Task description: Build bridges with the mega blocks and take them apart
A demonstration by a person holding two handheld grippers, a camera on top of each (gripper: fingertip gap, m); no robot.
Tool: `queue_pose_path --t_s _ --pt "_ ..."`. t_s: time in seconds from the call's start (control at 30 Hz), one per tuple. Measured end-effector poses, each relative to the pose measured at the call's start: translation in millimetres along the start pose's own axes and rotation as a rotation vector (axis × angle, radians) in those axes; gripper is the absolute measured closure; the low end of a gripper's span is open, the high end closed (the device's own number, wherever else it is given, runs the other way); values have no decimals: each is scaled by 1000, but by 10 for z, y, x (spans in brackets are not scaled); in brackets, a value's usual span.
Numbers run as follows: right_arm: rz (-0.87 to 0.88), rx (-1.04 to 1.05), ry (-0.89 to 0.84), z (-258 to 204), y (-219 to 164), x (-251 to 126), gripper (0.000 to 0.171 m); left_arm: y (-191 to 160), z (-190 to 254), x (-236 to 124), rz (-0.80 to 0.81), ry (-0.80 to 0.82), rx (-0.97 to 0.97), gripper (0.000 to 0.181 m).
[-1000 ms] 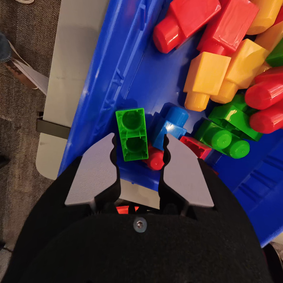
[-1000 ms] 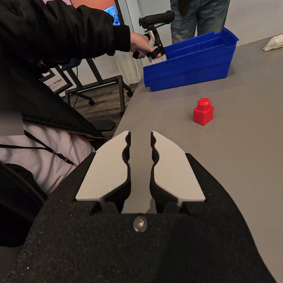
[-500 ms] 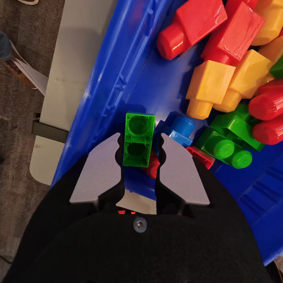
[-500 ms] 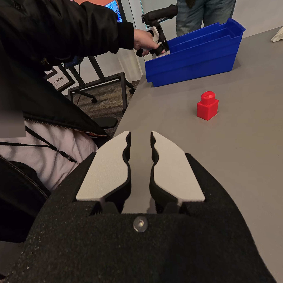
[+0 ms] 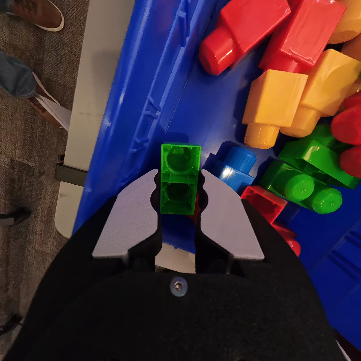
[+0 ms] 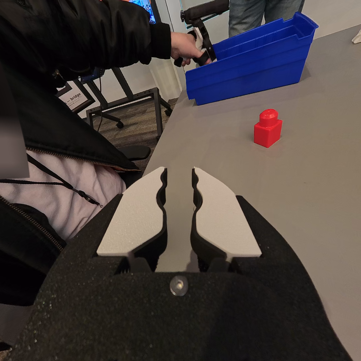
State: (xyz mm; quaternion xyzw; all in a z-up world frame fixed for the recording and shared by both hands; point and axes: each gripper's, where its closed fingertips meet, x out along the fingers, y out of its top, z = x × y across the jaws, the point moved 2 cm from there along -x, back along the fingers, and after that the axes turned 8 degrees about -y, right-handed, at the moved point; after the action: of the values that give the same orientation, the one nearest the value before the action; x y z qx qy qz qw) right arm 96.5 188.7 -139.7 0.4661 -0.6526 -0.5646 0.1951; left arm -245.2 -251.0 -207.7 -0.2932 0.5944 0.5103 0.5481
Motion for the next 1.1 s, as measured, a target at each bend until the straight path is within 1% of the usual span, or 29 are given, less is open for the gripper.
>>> queue_pose_path --t_s 0.1,0.17,0.27,0.37,0.4,0.47,0.53,0.6,0.73,0.8,0.9,1.0,1.1 --pt "0 3 -8 14 7 -15 148 31 54 -105 28 -57 -17 145" --pt "8 2 -16 26 25 -22 148 95 81 -242 68 -76 -6 145" --pt "18 0 -32 43 50 -17 147 218 209 -530 138 -151 3 145" --pt "9 -5 -45 46 65 -15 147 353 341 -857 194 -166 76 145" --pt "10 -6 -51 49 74 -19 147 393 447 -950 218 -200 98 145" --pt "17 -3 -60 50 94 -37 147 434 774 -1102 249 -308 135 145" --pt "32 5 -70 50 113 -53 147 466 1256 -1248 308 -462 188 145" --pt "54 19 -79 48 140 -64 147 422 1792 -1330 335 -608 263 145" --pt "113 72 -100 46 242 -51 146 234 2828 -1317 349 -871 397 145" --pt "158 105 -109 45 335 -23 145 87 3306 -1288 345 -1014 455 145" --pt "232 164 -125 71 505 13 137 -132 3882 -1249 342 -1190 509 145" --pt "301 243 -147 147 660 27 132 -338 4273 -1191 291 -1276 555 145" --pt "346 306 -150 234 738 59 128 -458 4498 -1178 270 -1300 603 145"
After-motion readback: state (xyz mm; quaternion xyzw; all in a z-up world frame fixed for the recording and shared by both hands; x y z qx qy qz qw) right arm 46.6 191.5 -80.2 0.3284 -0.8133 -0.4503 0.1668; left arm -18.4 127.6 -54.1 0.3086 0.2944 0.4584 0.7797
